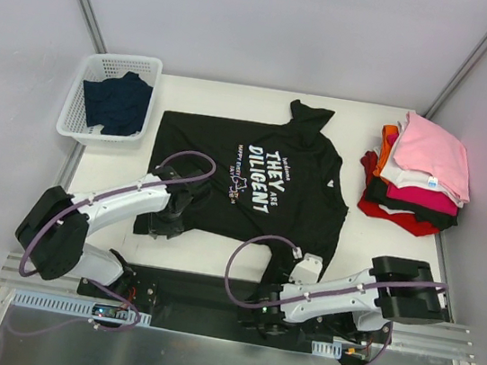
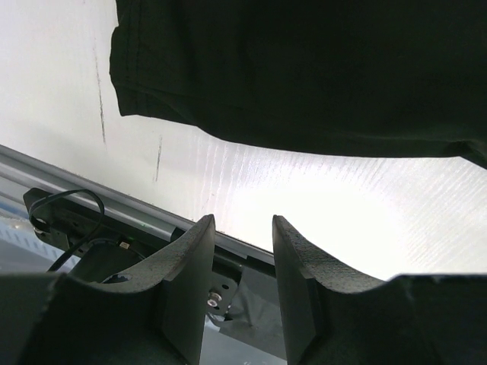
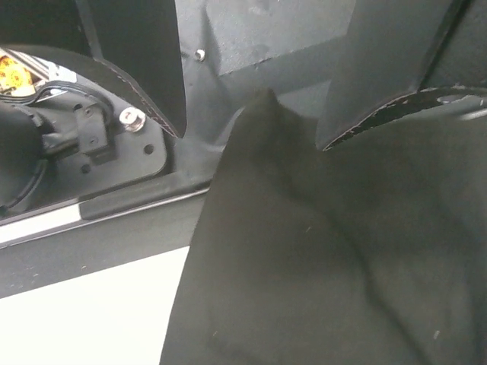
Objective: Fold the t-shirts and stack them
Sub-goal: Grap the side of the flattened tshirt closest away from the robot with both arms
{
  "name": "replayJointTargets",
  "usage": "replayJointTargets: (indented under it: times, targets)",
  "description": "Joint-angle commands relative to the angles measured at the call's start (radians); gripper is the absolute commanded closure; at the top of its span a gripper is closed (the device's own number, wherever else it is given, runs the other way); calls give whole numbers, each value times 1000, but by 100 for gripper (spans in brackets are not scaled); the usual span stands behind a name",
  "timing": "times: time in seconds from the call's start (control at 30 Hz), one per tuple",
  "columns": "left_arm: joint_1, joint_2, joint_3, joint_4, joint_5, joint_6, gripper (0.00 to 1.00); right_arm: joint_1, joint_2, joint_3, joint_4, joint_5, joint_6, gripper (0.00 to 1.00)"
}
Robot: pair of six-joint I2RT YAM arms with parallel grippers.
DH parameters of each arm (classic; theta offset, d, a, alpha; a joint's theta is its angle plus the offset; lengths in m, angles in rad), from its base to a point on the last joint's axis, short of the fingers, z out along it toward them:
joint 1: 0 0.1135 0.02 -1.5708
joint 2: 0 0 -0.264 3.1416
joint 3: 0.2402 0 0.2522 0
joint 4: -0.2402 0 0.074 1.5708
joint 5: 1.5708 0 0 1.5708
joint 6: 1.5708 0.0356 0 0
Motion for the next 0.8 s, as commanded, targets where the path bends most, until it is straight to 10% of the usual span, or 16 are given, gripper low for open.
replayJointTargets:
  times: [0.0, 0.33, 0.77]
  targets:
    - [-10, -47, -8, -40, 1, 7, 64, 37, 39, 53, -31, -24, 420, 27]
    - [-13, 39, 42, -52, 9, 110, 64, 45, 183, 168, -53, -10, 502, 48]
    - [-20, -58, 30, -68, 53, 103, 64, 17, 50, 9, -53, -76, 517, 33]
